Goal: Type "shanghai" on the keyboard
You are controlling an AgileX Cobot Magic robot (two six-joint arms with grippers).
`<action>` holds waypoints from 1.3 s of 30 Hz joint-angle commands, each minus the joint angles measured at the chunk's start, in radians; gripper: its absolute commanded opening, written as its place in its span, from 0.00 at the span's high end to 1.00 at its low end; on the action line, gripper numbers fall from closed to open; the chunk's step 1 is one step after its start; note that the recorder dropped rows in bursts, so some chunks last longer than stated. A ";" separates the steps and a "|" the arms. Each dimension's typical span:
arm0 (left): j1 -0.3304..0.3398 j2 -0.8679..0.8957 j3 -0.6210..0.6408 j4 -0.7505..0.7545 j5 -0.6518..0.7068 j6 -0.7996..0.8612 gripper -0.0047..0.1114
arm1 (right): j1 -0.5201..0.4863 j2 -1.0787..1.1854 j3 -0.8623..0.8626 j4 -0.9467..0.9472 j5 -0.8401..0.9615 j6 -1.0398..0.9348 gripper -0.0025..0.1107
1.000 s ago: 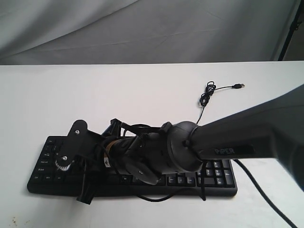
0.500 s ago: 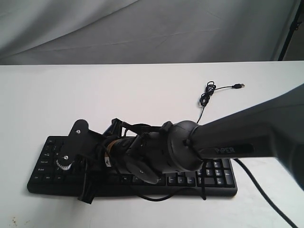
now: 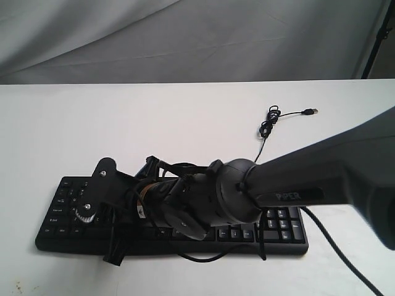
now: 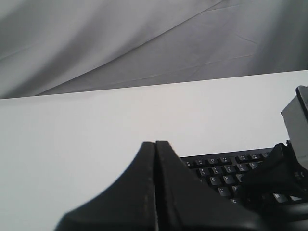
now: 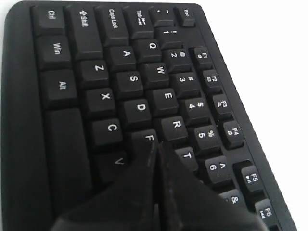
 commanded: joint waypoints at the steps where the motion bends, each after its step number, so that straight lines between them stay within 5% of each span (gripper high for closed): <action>1: -0.004 -0.003 0.004 0.005 -0.003 -0.003 0.96 | -0.011 -0.030 -0.004 -0.002 0.021 -0.004 0.98; 39: -0.004 -0.003 0.004 0.005 -0.003 -0.003 0.96 | -0.028 -0.033 0.002 0.002 0.109 -0.008 0.98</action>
